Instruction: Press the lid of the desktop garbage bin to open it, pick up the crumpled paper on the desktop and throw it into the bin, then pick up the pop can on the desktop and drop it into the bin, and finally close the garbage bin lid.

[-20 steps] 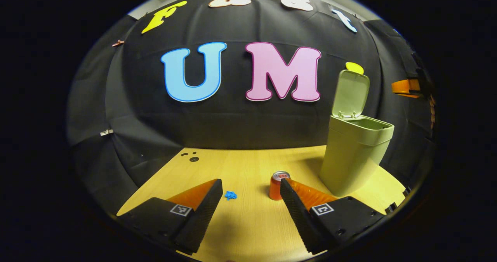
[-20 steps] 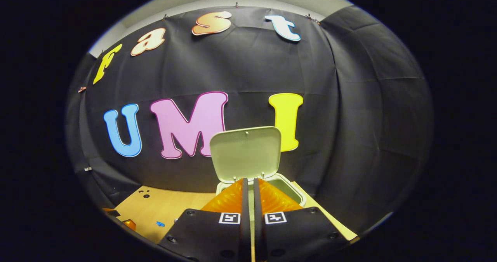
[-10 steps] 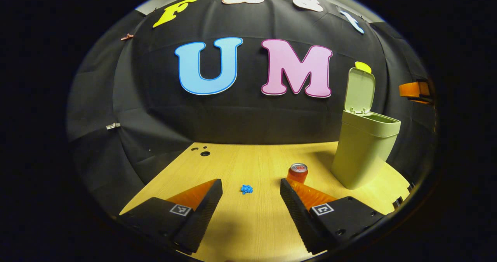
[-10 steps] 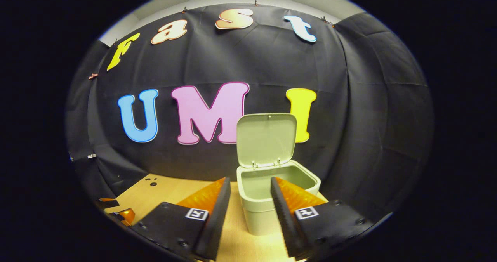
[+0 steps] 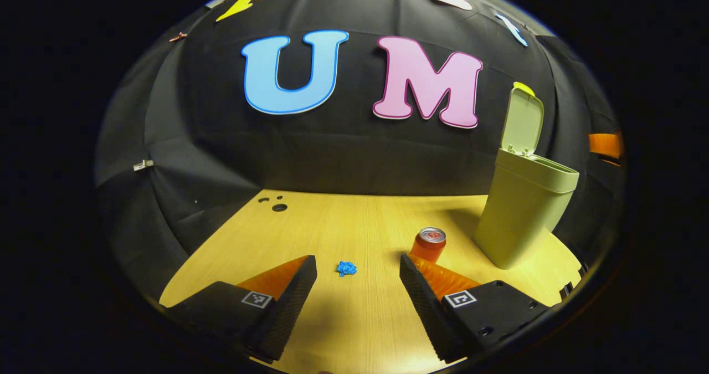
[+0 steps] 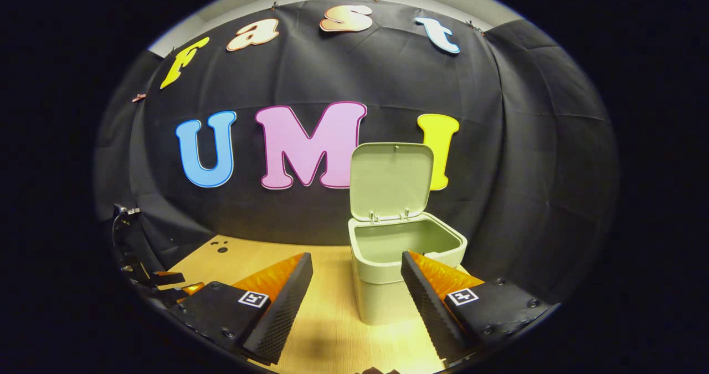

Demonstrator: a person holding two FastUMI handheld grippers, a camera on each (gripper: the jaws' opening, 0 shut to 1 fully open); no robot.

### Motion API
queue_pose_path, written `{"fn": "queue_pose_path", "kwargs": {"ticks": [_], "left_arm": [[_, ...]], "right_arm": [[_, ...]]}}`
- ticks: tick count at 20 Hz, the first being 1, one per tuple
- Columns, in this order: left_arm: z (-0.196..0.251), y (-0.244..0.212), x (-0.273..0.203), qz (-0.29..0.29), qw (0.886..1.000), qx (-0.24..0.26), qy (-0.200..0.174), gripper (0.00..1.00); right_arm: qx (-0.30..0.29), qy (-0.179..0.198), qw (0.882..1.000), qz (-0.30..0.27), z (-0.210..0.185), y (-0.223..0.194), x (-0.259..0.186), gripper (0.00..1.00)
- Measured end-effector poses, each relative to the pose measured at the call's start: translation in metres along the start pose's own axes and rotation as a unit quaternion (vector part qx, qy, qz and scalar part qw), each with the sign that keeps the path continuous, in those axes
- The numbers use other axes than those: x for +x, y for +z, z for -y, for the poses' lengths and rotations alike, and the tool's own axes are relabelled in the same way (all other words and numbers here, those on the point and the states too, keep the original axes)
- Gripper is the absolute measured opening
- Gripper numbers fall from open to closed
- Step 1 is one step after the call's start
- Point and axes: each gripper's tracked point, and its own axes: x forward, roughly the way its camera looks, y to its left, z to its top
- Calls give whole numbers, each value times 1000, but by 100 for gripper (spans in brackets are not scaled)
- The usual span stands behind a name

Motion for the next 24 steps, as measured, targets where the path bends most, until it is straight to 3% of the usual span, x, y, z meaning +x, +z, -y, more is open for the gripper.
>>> {"fn": "queue_pose_path", "kwargs": {"ticks": [5,15,24], "left_arm": [[-17,-15,59,-39,999,3,6,97],[-10,-75,159,-122,992,22,-20,97],[-18,-113,189,-159,987,12,-1,94]], "right_arm": [[-12,-5,1000,-26,0,-18,1,100],[-40,-23,997,-67,0,-41,6,98],[-43,-5,994,-98,-18,-59,14,98]]}}
